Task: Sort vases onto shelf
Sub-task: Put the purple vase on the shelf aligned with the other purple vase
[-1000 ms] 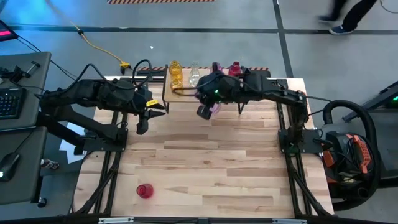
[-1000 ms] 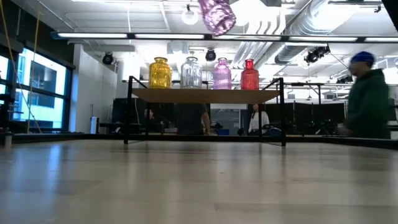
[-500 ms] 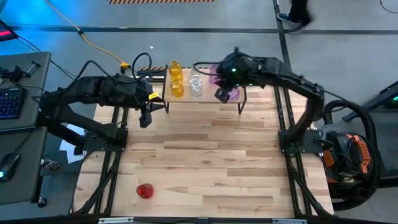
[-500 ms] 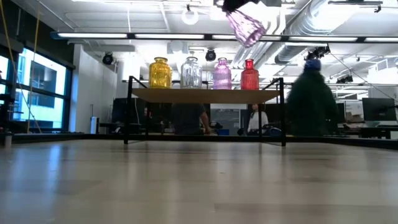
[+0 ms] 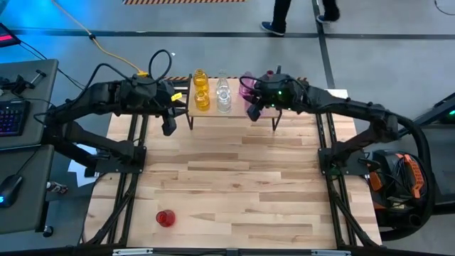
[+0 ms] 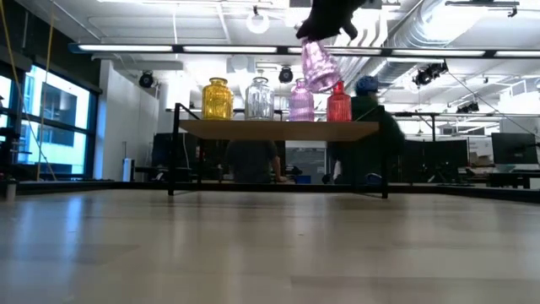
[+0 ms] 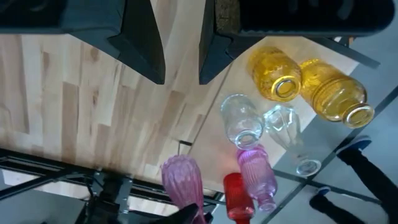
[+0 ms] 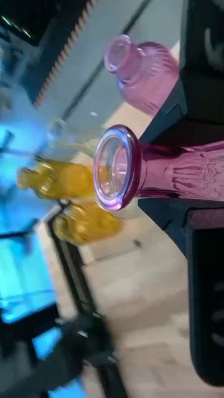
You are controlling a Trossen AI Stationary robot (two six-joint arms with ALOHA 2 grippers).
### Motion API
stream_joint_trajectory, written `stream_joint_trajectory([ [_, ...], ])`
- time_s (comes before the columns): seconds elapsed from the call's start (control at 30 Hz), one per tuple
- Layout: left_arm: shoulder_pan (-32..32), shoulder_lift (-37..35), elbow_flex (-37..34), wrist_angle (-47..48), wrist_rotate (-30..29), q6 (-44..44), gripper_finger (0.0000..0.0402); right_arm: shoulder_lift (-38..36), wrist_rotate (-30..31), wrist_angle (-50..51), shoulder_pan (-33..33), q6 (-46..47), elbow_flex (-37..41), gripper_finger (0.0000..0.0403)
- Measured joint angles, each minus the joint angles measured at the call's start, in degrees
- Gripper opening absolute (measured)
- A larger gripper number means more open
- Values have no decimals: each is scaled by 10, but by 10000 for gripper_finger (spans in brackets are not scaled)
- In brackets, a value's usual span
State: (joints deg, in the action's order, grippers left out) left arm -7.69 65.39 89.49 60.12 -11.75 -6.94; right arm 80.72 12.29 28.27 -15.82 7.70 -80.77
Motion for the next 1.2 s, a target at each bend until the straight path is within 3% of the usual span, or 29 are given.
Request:
stream_joint_trajectory([
  [0.33,-22,0,0,0,0,1,90,-28,62,-240,21,-7,155,71],
  [0.83,-29,0,0,0,0,-5,90,-28,196,-581,73,-131,345,71],
  [0.97,-29,0,0,0,0,-4,90,-28,197,-677,72,-141,382,72],
  [1.2,-29,0,0,0,0,-4,90,-29,174,-661,63,-141,362,72],
])
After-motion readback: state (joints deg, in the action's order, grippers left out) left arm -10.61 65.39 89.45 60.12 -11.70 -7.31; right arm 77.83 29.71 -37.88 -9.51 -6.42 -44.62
